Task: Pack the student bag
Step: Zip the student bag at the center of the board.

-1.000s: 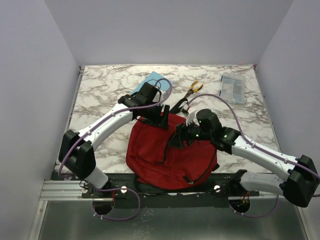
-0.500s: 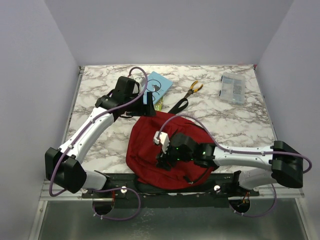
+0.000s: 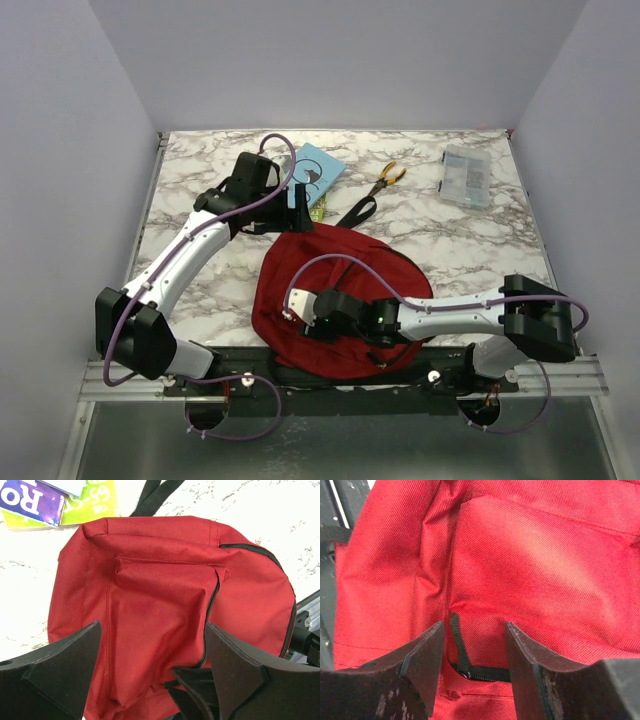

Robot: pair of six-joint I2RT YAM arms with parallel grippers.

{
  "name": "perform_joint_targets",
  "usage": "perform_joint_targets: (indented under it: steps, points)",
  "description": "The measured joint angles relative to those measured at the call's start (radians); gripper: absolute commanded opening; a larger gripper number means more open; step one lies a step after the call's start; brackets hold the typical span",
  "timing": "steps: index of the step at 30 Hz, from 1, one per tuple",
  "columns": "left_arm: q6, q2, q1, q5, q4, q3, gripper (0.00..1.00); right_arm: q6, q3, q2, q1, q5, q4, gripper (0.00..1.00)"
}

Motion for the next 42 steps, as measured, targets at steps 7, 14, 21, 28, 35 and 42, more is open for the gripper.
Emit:
perform_joint_targets:
  steps: [7,14,21,28,35,42]
  points:
    - [-0.006,0.015,0.0,0.023,0.0,0.0,0.87,-0.033,0.0,0.027,0.017,0.103,-0.002,0.48]
    - [-0.014,0.028,0.0,0.05,0.001,0.0,0.87,-0.05,0.0,0.06,0.031,0.13,-0.001,0.49]
    - [-0.019,0.032,0.001,0.055,0.002,-0.001,0.87,-0.039,0.0,0.073,0.046,0.184,0.016,0.05]
    - [-0.028,0.032,0.001,0.063,0.01,-0.006,0.85,0.13,-0.021,0.002,0.047,0.221,0.06,0.01]
    - [-0.107,-0.093,0.001,0.072,0.076,-0.153,0.79,0.423,-0.11,-0.121,0.046,0.21,0.159,0.01]
    - [-0.298,-0.582,-0.002,0.1,0.158,-0.555,0.78,0.698,-0.114,-0.118,0.027,0.163,0.176,0.01]
